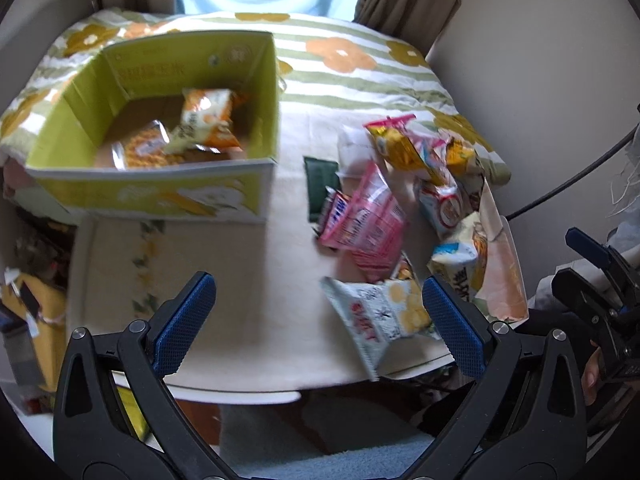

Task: Organize snacks
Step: 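Withdraw both tools from the box back toward the snack pile, then grasp the potato chip bag with left tool while right tool grasps fries-snack bag, then carry both bags over the box and release them inside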

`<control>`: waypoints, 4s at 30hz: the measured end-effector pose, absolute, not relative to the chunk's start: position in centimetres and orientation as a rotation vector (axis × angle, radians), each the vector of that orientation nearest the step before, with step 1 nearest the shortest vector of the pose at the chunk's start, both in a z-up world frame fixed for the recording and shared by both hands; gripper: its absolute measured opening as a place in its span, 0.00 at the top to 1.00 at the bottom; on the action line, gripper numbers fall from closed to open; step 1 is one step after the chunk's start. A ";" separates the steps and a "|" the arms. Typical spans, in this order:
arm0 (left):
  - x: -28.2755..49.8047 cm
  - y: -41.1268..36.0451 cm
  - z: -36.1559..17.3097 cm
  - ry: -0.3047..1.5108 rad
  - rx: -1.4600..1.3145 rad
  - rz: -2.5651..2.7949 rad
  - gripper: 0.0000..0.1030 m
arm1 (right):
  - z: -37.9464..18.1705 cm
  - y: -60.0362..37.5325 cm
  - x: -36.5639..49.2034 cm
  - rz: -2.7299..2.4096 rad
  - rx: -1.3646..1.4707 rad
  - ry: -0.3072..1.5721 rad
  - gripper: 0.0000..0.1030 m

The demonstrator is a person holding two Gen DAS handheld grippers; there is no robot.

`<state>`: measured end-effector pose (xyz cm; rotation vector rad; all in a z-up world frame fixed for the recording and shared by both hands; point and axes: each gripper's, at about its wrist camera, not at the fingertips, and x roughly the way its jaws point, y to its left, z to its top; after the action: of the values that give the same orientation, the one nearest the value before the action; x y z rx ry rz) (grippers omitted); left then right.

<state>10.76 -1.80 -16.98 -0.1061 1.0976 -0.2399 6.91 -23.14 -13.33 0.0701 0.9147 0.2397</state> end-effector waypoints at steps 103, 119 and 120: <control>19.0 8.9 -9.7 0.925 -0.134 0.051 0.20 | -14.8 -18.8 18.9 0.539 0.632 0.970 0.56; 34.4 19.8 -17.0 1.098 -0.076 -0.026 0.18 | -17.3 -5.5 27.9 0.431 0.460 1.058 0.56; 34.9 19.7 -17.5 1.104 -0.069 -0.038 0.16 | -17.4 -5.2 28.1 0.420 0.446 1.062 0.56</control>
<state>34.90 19.71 -17.46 -0.0693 1.1043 -0.0377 28.10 -5.19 -17.44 0.4460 1.0622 0.4197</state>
